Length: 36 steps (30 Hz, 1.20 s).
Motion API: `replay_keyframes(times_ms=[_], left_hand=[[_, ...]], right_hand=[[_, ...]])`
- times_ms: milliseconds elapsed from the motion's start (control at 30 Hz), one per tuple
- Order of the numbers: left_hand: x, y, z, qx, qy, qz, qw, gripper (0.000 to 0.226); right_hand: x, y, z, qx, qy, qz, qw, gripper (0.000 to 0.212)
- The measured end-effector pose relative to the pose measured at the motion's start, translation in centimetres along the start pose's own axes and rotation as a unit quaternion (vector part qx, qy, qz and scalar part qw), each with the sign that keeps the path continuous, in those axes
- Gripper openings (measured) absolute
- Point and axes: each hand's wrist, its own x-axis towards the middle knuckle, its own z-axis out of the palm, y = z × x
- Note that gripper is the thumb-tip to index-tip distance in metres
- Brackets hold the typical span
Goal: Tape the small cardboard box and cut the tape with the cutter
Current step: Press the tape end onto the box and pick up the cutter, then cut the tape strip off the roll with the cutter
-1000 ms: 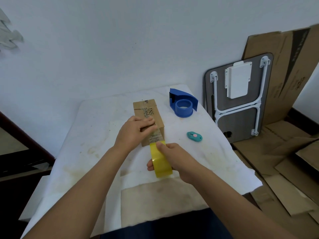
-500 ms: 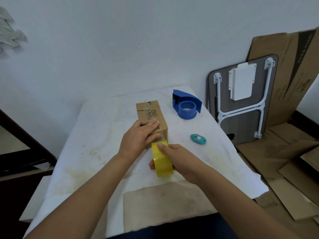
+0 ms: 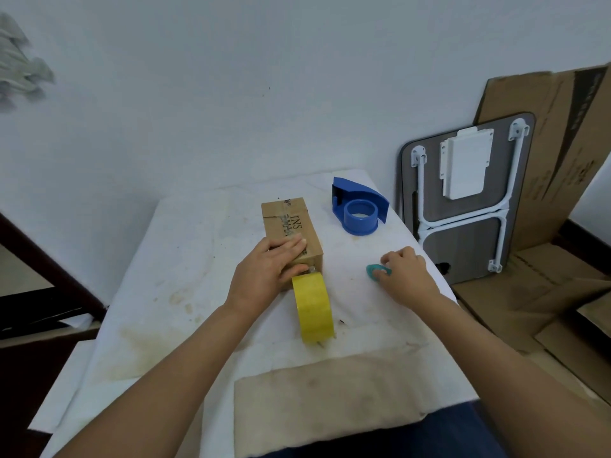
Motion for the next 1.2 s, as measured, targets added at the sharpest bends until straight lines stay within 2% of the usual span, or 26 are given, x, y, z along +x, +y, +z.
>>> replay_keyframes(times_ms=[167, 267, 333, 400, 467, 733, 867, 933, 1000, 1100, 1200], left_hand=[[0.0, -0.1, 0.1, 0.006, 0.007, 0.005, 1.0, 0.047], [0.0, -0.1, 0.1, 0.006, 0.013, 0.011, 1.0, 0.047], [0.0, -0.2, 0.0, 0.005, 0.013, 0.02, 1.0, 0.048], [0.0, -0.3, 0.0, 0.001, 0.013, 0.026, 1.0, 0.049], [0.1, -0.3, 0.0, -0.002, 0.011, 0.022, 1.0, 0.049], [0.5, -0.9, -0.4, -0.002, 0.001, 0.025, 1.0, 0.054], [0.6, -1.0, -0.9, -0.02, -0.034, 0.042, 0.998, 0.053], [0.6, -0.8, -1.2, -0.036, -0.054, 0.015, 0.998, 0.059], [0.9, -0.5, -1.9, -0.118, -0.06, -0.055, 0.99, 0.065], [1.7, 0.1, -4.0, -0.264, -0.035, -0.175, 0.948, 0.042], [1.5, 0.8, -5.3, -0.294, 0.043, -0.262, 0.918, 0.021]], right_hand=[[0.2, -0.2, 0.5, 0.042, 0.047, -0.026, 0.998, 0.021], [-0.1, -0.9, 0.5, 0.077, 0.051, -0.034, 0.995, 0.019], [-0.2, -1.7, 0.2, 0.192, 0.038, -0.026, 0.98, 0.019], [-0.3, -2.6, -0.3, 0.32, 0.01, -0.017, 0.947, 0.018], [-0.3, -3.6, -0.8, 0.385, -0.013, -0.028, 0.922, 0.019], [-0.2, -7.5, -1.6, 0.441, -0.028, -0.143, 0.886, 0.022], [-0.5, -8.8, -1.2, 0.341, -0.015, -0.205, 0.917, 0.027], [-0.5, -9.0, -0.9, 0.315, -0.003, -0.225, 0.922, 0.025], [-0.4, -9.1, -0.7, 0.308, 0.008, -0.229, 0.923, 0.021], [-0.2, -9.2, -0.6, 0.28, 0.01, -0.234, 0.931, 0.021], [0.1, -9.3, -0.5, 0.256, 0.016, -0.239, 0.937, 0.024]])
